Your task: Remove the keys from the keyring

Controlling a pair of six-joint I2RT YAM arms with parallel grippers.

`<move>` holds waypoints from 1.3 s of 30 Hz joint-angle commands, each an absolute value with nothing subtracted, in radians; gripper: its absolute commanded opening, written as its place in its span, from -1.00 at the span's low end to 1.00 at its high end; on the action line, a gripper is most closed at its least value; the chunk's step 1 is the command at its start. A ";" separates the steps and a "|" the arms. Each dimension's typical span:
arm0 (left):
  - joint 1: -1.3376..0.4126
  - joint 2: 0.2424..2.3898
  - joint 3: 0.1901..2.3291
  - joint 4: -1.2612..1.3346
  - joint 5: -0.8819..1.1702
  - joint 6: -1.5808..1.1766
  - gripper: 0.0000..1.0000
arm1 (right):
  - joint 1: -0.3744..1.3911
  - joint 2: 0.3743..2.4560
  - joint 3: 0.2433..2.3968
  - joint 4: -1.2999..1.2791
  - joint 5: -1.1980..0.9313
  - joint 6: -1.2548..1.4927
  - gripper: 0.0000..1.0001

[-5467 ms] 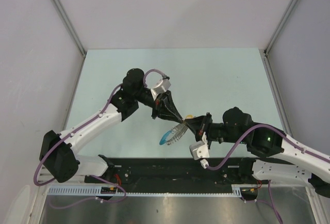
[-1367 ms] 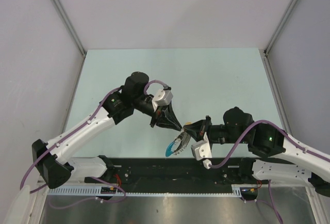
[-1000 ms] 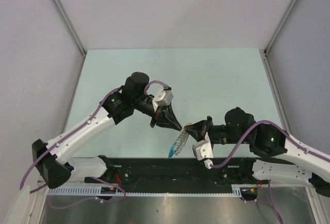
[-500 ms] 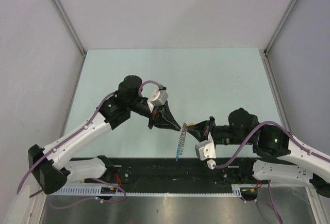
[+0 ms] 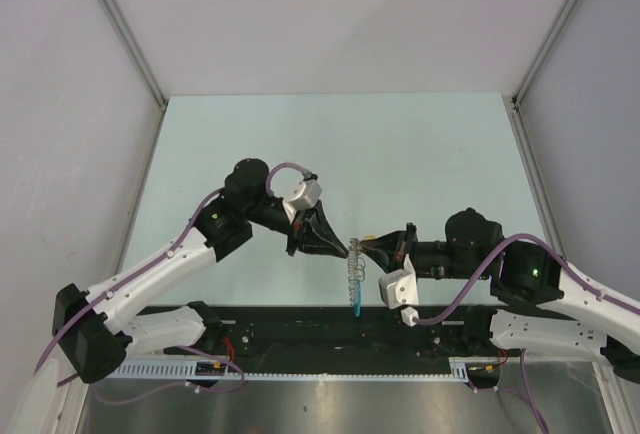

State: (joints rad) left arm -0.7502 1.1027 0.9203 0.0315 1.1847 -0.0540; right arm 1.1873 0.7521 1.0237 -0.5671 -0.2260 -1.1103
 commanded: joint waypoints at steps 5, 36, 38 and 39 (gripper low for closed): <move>-0.742 1.055 0.876 0.075 1.143 -0.089 -0.92 | 1.187 0.759 1.077 -0.463 -0.216 -1.137 -1.00; -0.735 1.167 1.143 -0.250 1.261 0.127 -0.11 | 1.189 0.765 1.078 -0.480 -0.259 -1.135 -1.00; -0.745 1.177 1.141 -0.236 1.269 0.126 -0.09 | 1.187 0.772 1.080 -0.476 -0.264 -1.137 -1.00; -0.749 1.181 1.141 -0.232 1.275 0.124 -0.09 | 1.187 0.778 1.078 -0.474 -0.264 -1.138 -1.00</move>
